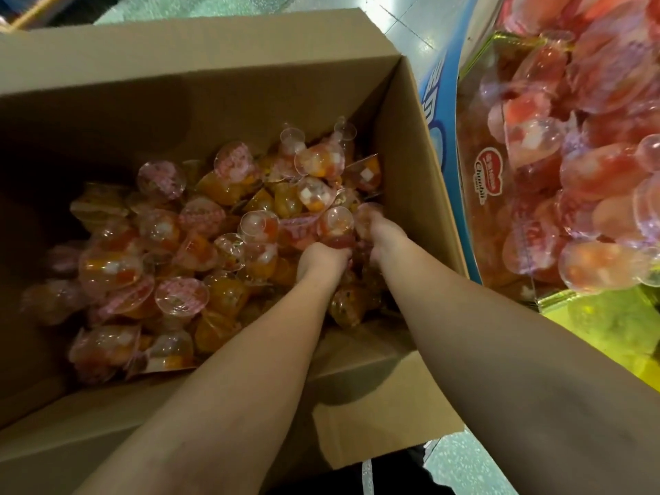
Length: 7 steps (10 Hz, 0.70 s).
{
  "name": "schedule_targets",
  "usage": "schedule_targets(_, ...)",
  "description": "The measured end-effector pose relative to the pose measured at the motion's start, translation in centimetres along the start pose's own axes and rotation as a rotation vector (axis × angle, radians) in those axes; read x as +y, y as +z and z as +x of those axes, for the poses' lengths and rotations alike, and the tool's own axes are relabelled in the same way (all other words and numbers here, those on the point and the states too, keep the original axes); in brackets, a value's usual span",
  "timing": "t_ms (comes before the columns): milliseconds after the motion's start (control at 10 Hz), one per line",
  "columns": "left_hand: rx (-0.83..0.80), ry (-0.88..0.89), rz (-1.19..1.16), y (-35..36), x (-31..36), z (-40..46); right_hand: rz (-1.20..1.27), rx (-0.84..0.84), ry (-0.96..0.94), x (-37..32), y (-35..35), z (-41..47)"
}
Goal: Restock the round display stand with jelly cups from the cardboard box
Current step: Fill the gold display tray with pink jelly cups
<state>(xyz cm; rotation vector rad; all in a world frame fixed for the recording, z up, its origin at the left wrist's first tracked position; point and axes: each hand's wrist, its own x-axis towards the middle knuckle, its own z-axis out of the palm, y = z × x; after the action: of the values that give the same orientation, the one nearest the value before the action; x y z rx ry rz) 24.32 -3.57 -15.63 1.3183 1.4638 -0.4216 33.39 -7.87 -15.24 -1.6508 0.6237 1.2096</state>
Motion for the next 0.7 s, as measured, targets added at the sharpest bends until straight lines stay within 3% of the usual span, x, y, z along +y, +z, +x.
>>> schedule_targets(200, -0.055, 0.046, -0.175, -1.4, -1.9, -1.5, -0.023, 0.124, 0.047, 1.0, -0.8, -3.2)
schedule_targets(300, -0.101, 0.091, -0.295, -3.8, -2.9, -4.6, -0.21, 0.077, -0.065, 1.6, -2.4, -6.2)
schedule_targets(500, -0.232, 0.333, -0.424, -9.4, -3.2, -13.7, -0.14, -0.247, -0.278, 1.6, -6.9, -14.8)
schedule_targets(700, -0.354, 0.617, -0.232, -10.6, -1.3, -24.0, 0.029, -0.466, -0.519, 3.0, -13.3, -22.2)
